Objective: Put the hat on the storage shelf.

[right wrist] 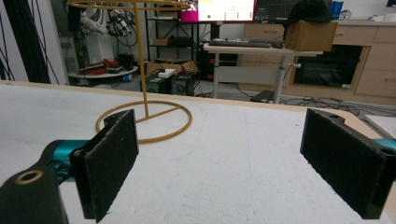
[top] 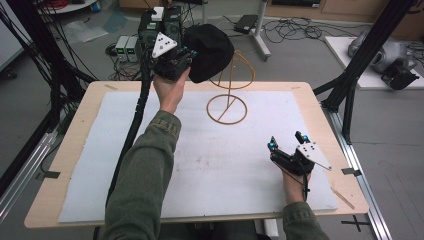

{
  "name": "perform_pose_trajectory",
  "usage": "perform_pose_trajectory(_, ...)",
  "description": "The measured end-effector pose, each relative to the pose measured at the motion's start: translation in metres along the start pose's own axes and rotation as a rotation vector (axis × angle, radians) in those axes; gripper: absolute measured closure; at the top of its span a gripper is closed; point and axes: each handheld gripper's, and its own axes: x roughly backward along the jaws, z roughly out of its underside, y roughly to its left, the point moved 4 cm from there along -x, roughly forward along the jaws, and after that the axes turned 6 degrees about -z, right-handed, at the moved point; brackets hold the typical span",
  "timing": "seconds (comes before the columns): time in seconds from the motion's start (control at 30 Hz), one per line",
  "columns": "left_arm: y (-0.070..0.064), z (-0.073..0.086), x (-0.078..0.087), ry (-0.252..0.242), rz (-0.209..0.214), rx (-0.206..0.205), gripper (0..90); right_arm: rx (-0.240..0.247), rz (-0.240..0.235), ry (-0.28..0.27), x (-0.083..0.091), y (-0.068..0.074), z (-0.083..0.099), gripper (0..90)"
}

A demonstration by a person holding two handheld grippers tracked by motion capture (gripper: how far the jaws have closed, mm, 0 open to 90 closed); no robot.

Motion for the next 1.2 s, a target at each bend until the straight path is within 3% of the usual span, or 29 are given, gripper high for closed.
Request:
perform_pose_trajectory(0.23, -0.009, -0.002, -0.012, 0.005, 0.019, -0.005, 86.9, -0.005, -0.004, 0.002, 0.0, 0.001, 0.0, 10.6)
perform_pose_trajectory(0.47, -0.028, -0.006, -0.029, 0.021, 0.053, -0.025, 86.9, 0.0, -0.01, 0.0, 0.0, 0.001, 0.0, 10.5)
perform_pose_trajectory(0.73, -0.043, 0.005, -0.048, 0.083, 0.055, -0.065, 86.7, 0.008, -0.01, 0.001, 0.002, 0.002, 0.0, 10.6)
perform_pose_trajectory(0.9, -0.048, 0.006, -0.053, 0.12, 0.073, -0.062, 86.6, 0.025, -0.011, 0.006, 0.0, 0.002, 0.0, 10.5)
perform_pose_trajectory(1.2, -0.058, -0.001, -0.064, 0.22, 0.073, -0.15, 85.5, 0.018, -0.017, 0.009, -0.002, 0.004, 0.001, 10.5)
